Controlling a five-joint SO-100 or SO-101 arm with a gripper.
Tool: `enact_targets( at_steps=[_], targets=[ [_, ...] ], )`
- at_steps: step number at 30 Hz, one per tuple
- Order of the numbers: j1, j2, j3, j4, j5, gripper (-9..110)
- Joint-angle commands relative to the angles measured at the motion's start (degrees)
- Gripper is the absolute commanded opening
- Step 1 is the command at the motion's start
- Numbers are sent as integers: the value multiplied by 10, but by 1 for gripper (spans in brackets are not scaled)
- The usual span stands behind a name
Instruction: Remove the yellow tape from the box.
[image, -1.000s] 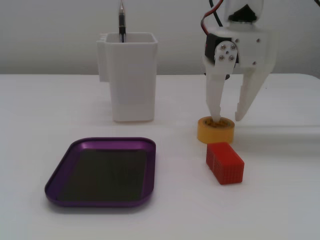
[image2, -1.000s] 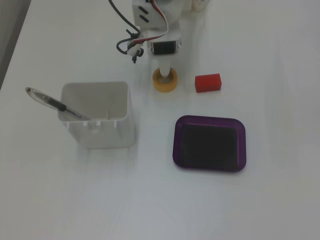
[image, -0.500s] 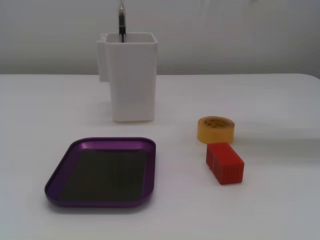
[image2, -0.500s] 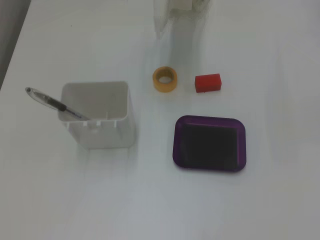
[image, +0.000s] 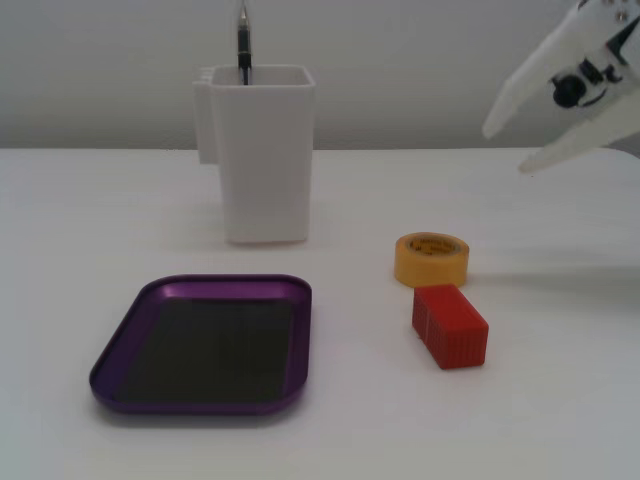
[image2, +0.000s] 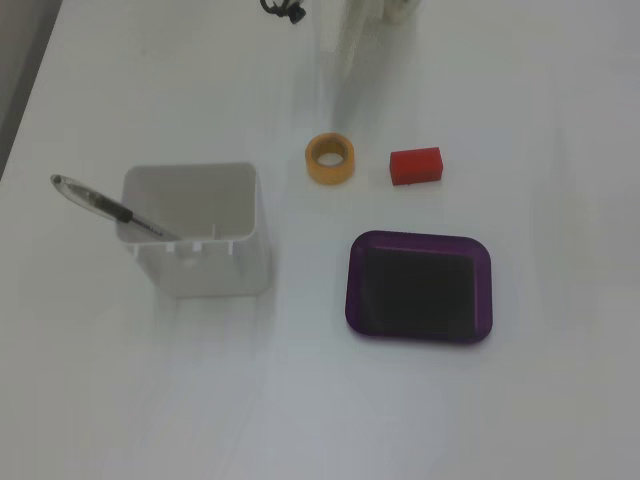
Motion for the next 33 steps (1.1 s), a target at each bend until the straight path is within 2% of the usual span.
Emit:
enact_targets(
  at_steps=[1,16,20,27,33],
  targets=[
    [-2,113,64,-11,6,10],
    [-4,76,178,-5,2,9],
    [-7,76,190,-4,1,0],
    [-84,76,190,-4,4,-1],
    [-92,76,192,-4,4,-1]
  ],
)
